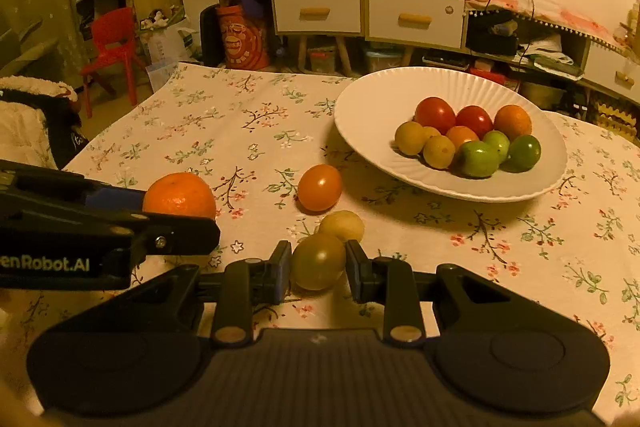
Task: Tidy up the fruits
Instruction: 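Carry the orange and yellowish tomato over the white plate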
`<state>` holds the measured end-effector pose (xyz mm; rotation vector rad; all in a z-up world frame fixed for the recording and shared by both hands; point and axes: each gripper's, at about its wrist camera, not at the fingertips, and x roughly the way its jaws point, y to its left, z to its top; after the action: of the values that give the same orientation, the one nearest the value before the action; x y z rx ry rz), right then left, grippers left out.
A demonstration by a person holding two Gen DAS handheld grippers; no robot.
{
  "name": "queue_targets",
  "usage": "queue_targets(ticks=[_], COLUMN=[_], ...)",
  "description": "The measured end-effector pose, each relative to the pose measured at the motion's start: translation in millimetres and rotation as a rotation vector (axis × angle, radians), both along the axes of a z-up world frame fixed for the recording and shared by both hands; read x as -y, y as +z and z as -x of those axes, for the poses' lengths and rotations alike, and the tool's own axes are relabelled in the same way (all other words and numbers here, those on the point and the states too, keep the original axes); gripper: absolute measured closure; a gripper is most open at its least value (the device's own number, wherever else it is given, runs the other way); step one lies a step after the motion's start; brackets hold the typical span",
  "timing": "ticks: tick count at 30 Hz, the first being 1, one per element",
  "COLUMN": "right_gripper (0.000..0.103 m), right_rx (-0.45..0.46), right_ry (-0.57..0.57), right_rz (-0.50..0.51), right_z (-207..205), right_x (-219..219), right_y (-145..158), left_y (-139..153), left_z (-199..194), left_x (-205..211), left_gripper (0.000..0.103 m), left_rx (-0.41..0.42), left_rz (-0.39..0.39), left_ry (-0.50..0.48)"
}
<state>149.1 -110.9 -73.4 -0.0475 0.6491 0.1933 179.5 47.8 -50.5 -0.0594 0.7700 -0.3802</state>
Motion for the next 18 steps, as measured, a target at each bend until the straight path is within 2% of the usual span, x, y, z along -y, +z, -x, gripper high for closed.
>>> queue_targets(ticks=[18], right_gripper=[0.077], right_rx=[0.012], right_ry=[0.016], right_rz=[0.023], right_z=[11], right_x=[29], right_y=[19], left_y=[1], left_z=[3], left_x=[9], left_gripper=[0.068], left_rx=[0.009], left_rz=[-0.017], left_ry=[-0.021])
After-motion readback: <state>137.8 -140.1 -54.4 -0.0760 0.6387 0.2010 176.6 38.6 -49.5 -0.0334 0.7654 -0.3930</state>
